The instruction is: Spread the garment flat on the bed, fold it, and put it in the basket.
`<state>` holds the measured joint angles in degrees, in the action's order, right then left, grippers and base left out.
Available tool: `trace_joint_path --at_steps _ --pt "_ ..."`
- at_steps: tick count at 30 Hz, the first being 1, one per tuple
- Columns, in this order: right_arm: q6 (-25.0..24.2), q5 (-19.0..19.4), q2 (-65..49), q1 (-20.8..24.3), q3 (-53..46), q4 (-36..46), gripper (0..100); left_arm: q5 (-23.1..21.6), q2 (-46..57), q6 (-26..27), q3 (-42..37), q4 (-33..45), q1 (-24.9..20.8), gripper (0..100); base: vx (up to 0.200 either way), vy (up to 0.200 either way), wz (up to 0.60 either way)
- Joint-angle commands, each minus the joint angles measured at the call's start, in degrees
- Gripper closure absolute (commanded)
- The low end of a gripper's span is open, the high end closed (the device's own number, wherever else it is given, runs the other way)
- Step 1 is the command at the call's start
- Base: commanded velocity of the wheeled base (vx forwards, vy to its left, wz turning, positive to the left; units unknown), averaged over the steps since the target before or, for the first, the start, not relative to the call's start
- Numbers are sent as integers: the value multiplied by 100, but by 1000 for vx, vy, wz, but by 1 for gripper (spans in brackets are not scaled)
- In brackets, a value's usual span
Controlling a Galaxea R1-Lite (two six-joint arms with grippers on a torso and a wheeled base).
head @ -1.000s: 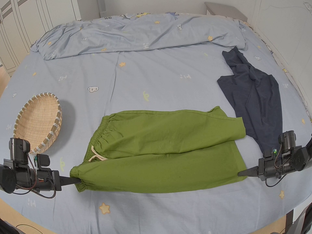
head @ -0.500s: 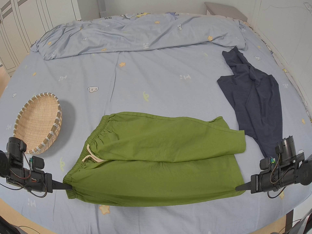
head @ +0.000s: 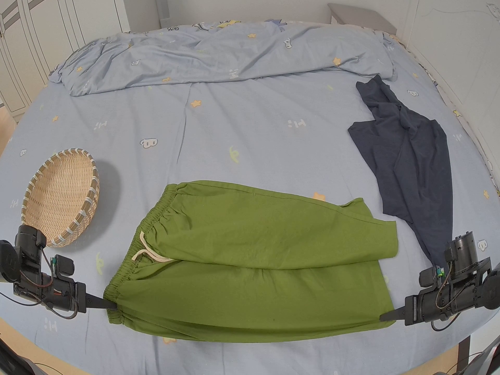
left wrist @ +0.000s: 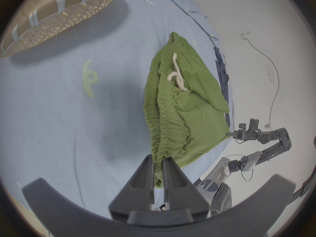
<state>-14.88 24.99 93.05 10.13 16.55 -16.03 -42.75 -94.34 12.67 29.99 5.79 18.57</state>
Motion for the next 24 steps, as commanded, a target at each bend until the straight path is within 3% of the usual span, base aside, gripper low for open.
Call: trace_joint_path --at_steps 1,14,16,24 --pt "12 -21 143 -134 -91 -23 100 13 -32 122 -213 54 -29 100 0 0 0" --pt "91 -3 301 -64 -390 -603 100 100 -23 351 -520 317 147 100 0 0 0" --pt "82 -12 574 33 -390 -937 100 153 -5 526 -547 317 402 100 0 0 0" --pt "91 -12 767 24 -390 -1113 100 206 -40 632 -617 335 411 100 0 0 0"
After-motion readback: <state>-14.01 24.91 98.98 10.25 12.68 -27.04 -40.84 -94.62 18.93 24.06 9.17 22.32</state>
